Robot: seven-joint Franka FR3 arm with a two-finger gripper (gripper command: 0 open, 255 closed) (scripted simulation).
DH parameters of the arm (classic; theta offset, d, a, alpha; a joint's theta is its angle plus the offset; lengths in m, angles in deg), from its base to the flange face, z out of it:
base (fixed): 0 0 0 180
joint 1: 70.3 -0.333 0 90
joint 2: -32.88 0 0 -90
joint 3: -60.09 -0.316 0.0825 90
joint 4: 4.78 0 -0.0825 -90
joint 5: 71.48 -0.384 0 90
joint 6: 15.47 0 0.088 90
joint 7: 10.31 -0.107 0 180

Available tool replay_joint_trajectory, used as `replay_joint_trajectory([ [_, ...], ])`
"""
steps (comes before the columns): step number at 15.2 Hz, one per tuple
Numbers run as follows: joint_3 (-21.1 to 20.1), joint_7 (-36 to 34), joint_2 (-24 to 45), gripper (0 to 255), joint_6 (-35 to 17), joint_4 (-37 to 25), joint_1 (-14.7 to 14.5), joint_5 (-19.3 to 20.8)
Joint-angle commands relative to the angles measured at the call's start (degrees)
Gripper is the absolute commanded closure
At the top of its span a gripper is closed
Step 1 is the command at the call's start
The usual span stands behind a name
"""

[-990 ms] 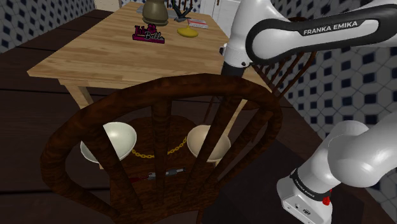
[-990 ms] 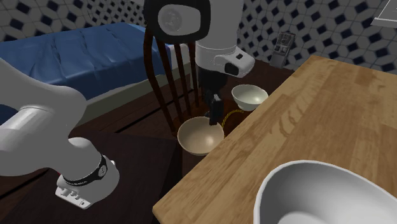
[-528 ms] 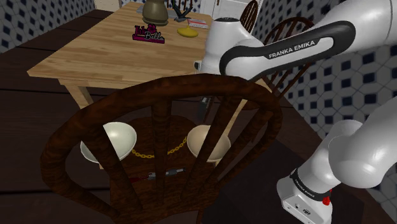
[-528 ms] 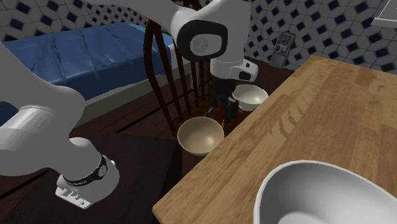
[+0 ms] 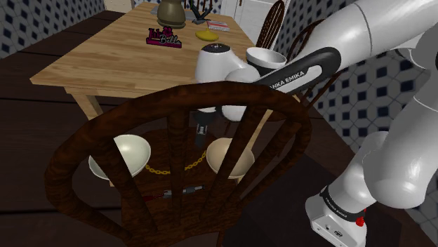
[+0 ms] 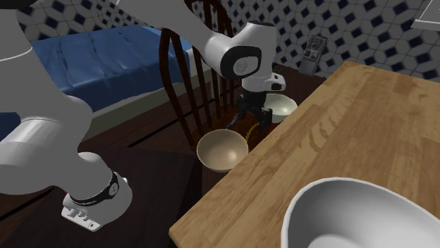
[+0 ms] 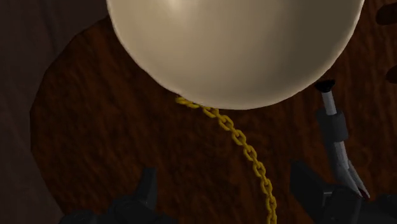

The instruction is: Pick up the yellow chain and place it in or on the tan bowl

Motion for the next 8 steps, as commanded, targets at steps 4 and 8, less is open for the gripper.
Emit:
replay_joint_trajectory([
  [4, -1.27, 0.63, 8.93, 0, -4.62, -4.56, -3.18, 6.18],
  [8, -1.45, 1.02, 15.85, 0, -7.18, -8.92, -6.40, 11.36],
])
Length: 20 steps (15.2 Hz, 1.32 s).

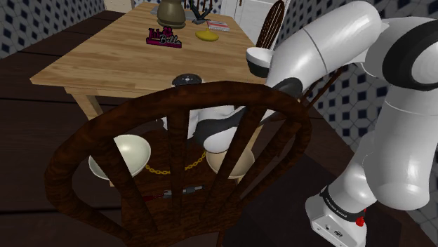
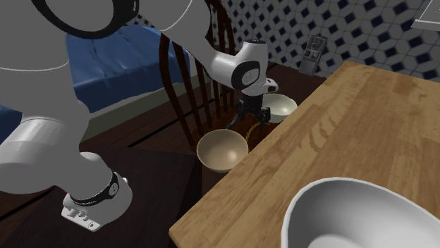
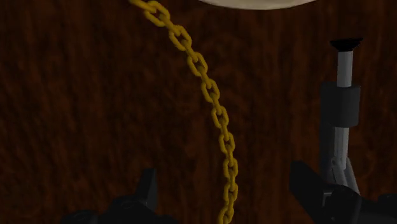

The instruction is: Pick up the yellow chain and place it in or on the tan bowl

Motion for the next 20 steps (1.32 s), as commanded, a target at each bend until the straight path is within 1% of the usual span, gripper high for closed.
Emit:
replay_joint_trajectory([
  [1, 0.03, 0.26, 3.44, 0, -1.31, -2.16, -1.72, 2.67],
  [2, 0.09, 0.36, 4.52, 0, -1.65, -2.90, -2.32, 3.47],
  [10, 1.84, -1.19, 9.33, 0, -5.46, -3.75, -3.38, 5.82],
  [17, 1.84, -1.19, 9.32, 0, -5.45, -3.74, -3.38, 5.81],
  [18, 1.84, -1.19, 9.32, 255, -5.45, -3.74, -3.38, 5.81],
  [20, 1.84, -1.19, 9.32, 255, -5.45, -3.74, -3.38, 5.81],
])
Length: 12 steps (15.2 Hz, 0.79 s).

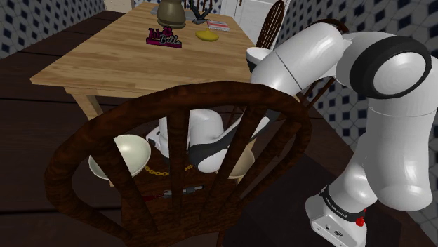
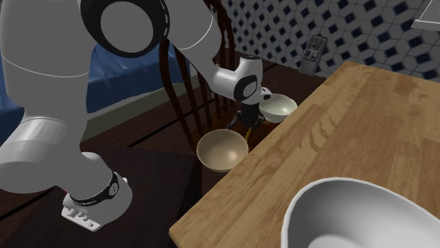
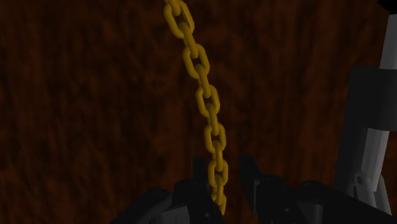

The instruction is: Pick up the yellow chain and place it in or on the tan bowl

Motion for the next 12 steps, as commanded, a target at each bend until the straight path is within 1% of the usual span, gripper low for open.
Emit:
replay_joint_trajectory([
  [1, 0.45, -0.01, 0.25, 255, -0.20, -0.03, 0.28, 0.13],
  [7, 0.43, -0.01, 0.28, 255, -0.11, -0.14, 0.27, 0.11],
  [12, -0.71, 1.23, -2.67, 255, 2.56, 0.05, 1.08, -1.45],
])
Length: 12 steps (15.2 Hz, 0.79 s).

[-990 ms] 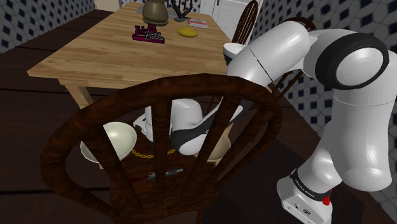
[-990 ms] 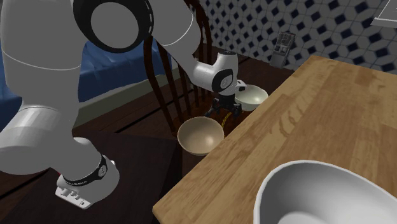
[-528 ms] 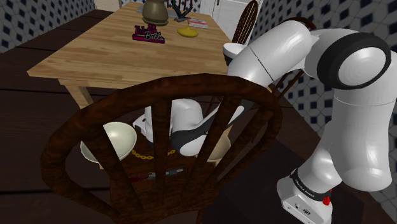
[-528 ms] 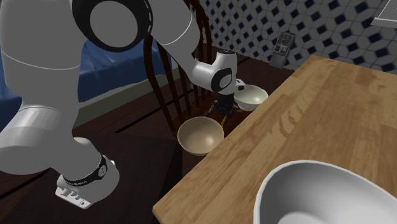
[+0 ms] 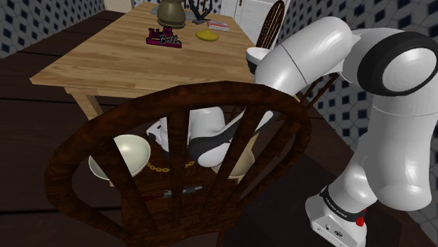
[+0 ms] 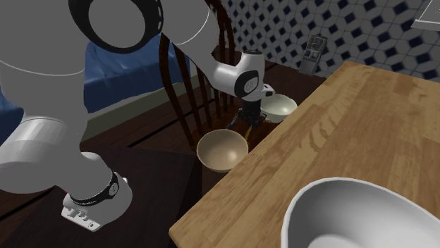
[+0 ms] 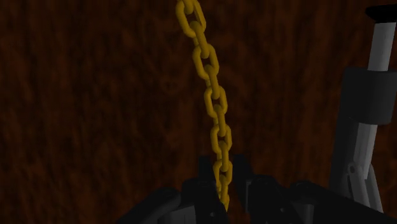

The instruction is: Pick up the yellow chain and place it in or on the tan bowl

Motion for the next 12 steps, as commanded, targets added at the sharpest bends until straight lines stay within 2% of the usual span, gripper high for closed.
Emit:
replay_joint_trajectory([
  [1, -0.41, 0.53, -1.03, 255, 1.17, -0.18, 0.30, -0.63],
  [12, -2.36, 3.21, -6.86, 255, 7.51, -1.03, 1.66, -4.06],
])
